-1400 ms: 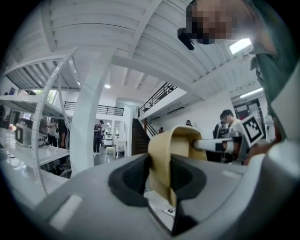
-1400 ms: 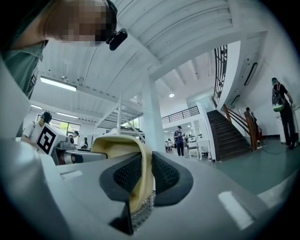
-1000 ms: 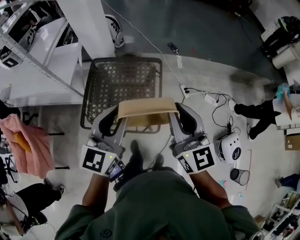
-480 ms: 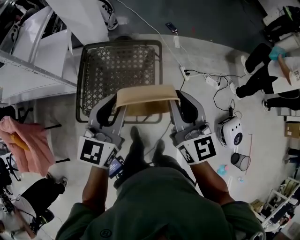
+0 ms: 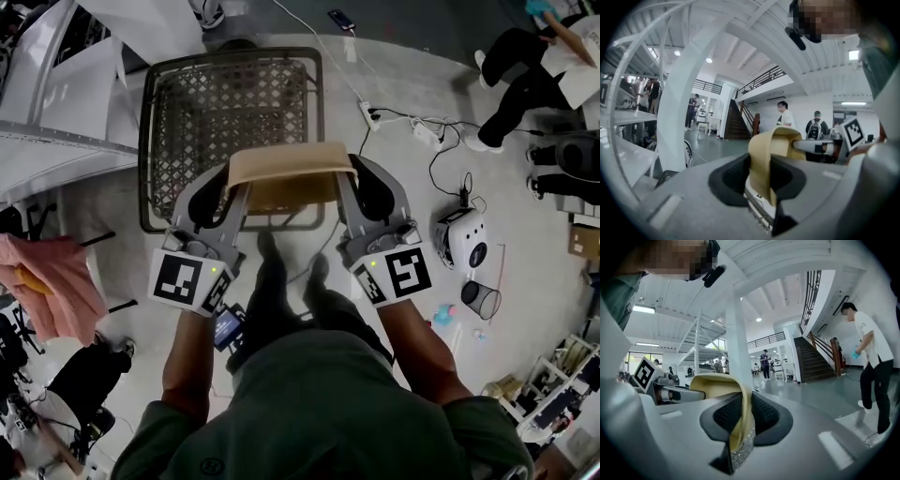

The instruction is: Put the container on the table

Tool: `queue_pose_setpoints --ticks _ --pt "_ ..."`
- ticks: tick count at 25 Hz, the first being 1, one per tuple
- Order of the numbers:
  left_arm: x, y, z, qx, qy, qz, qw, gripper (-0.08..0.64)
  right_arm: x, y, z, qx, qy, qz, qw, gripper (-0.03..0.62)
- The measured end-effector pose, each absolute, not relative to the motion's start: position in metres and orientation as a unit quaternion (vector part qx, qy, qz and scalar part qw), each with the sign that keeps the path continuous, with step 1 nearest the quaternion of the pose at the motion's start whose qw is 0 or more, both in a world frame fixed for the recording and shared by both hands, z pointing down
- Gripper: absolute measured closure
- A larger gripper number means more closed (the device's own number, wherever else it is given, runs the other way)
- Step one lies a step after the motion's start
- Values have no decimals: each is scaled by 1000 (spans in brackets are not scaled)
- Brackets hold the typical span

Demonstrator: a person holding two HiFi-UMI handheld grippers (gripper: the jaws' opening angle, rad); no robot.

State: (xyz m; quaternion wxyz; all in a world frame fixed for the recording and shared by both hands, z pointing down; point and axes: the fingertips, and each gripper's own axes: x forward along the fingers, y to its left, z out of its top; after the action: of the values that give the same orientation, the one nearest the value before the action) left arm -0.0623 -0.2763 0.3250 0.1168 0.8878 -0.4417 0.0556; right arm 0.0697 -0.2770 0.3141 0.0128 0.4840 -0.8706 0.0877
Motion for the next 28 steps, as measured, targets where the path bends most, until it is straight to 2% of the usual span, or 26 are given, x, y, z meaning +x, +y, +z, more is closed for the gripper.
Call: queue_pose_setpoints --ticks 16,28 --pt "-70 -316 427 881 -431 94 169 472 62 -318 419 492 -857 145 44 538" --pt "-72 -319 527 870 -413 132 235 471 60 -321 521 498 -836 213 90 538"
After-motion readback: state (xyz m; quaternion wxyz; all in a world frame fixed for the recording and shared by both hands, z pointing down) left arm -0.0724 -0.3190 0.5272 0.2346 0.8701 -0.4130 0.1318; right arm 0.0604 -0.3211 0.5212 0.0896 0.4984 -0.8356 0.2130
